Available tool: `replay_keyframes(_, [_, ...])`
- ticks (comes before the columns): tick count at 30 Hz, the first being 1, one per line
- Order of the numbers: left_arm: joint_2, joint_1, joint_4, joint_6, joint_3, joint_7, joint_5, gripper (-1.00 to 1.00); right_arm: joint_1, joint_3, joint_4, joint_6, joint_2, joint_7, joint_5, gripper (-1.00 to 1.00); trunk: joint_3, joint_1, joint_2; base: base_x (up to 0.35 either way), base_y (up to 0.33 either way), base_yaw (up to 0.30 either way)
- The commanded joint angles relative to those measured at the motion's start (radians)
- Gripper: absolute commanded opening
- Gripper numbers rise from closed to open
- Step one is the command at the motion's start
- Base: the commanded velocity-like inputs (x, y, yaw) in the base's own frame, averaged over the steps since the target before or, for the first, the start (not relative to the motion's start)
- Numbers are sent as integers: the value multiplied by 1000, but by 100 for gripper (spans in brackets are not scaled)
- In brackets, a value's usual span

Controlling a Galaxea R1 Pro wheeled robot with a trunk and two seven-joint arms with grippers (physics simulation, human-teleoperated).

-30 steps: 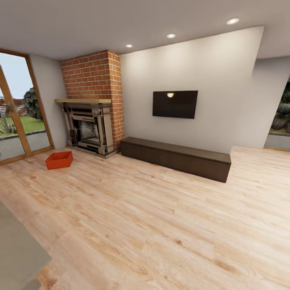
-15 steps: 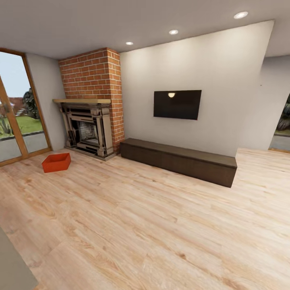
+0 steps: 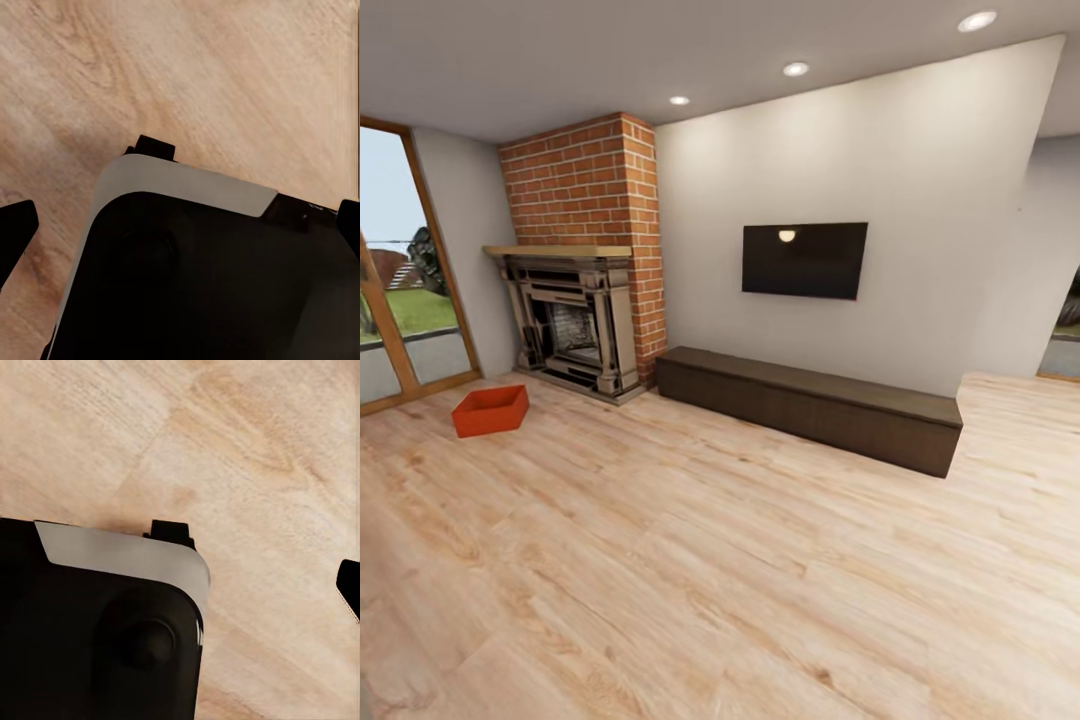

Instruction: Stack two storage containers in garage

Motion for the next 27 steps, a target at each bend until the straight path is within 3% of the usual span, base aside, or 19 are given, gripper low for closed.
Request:
replay_keyframes(1, [0,0,-1,-1,0,1,4,100,-1,8,3,-6,1,-1,-10,100,-1,1,0,323,0,0])
replay_keyframes(9, [0,0,-1,-3,0,1,4,100,-1,7,3,-6,3,0,-8,100,-1,1,0,323,0,48])
replay_keyframes(27, [0,0,1,-3,0,1,4,100,-1,10,3,-6,0,-1,-9,100,-1,1,0,323,0,268])
